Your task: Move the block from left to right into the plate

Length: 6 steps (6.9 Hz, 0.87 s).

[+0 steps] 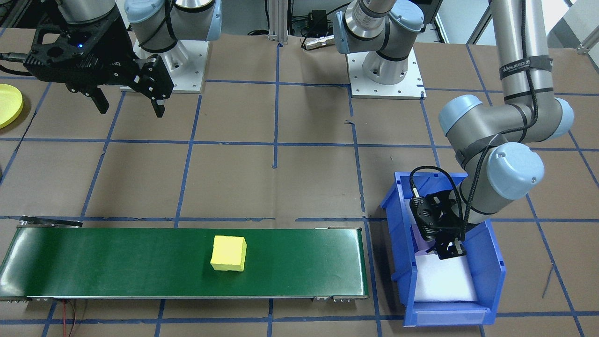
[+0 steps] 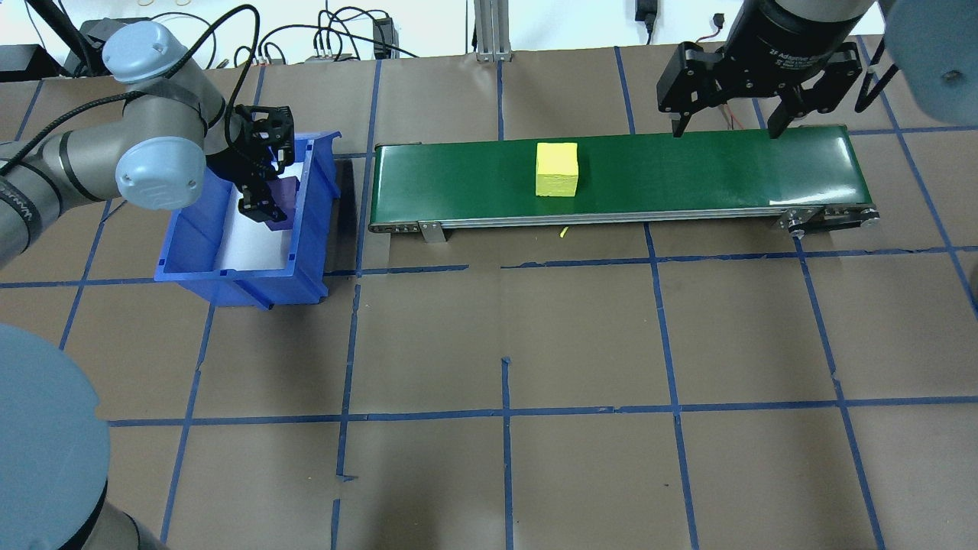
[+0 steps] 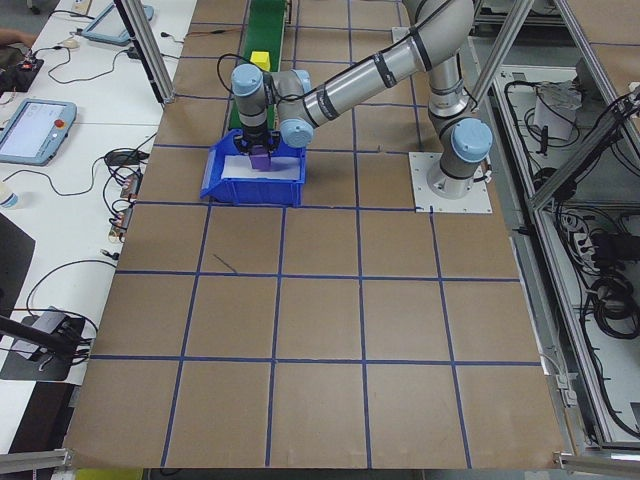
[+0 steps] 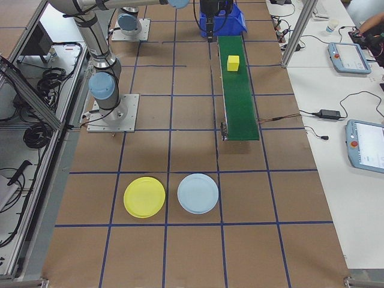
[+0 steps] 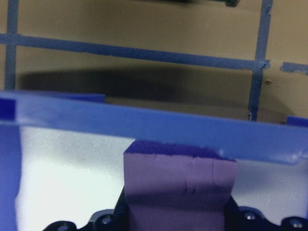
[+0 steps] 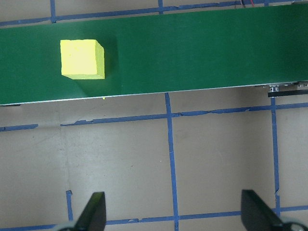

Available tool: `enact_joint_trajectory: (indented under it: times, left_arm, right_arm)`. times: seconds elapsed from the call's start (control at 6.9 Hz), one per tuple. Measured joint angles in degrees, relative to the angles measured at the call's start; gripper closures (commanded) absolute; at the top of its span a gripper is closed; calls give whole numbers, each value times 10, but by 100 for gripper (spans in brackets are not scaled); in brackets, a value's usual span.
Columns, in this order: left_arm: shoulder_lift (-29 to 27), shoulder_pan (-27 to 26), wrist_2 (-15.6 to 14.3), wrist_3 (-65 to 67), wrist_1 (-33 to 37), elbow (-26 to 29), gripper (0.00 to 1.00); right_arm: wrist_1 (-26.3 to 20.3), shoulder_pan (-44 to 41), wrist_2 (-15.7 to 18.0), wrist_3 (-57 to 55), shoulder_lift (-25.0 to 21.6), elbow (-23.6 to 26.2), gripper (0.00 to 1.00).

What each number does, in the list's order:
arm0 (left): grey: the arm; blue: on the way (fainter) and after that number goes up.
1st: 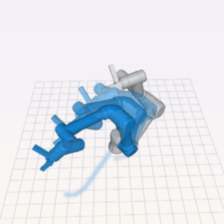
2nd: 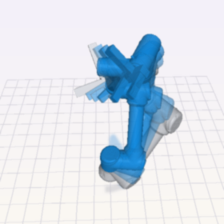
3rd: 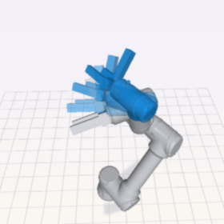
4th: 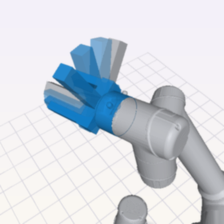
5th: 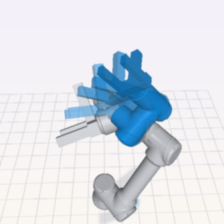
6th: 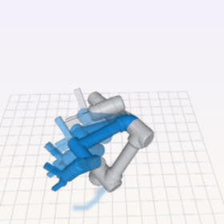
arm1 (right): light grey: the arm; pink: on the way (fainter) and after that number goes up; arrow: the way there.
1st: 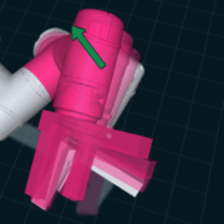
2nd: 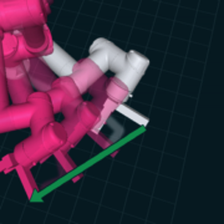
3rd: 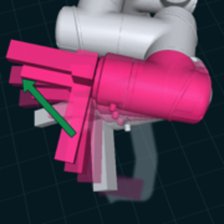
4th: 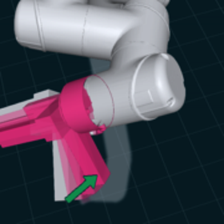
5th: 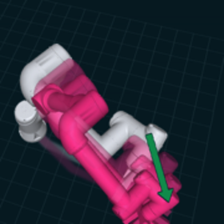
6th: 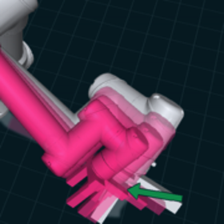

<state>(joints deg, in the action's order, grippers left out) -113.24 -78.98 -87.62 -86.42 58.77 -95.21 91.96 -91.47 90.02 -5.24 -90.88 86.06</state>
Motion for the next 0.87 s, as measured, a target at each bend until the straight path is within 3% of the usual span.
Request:
enact_joint_trajectory:
  times: [0.29, 0.58, 0.87]
  left_arm:
    - [37, -1, -20, 206, 7, 23, 76]
    - [66, -15, -22, 435, 50, 31, 76]
    - [80, -69, -22, 644, 87, 49, 76]
  right_arm:
    - [17, 27, -2, 84, 4, 0, 0]
    - [26, 139, -11, 166, 7, 1, 0]
    - [31, 246, -13, 198, 14, 7, 0]
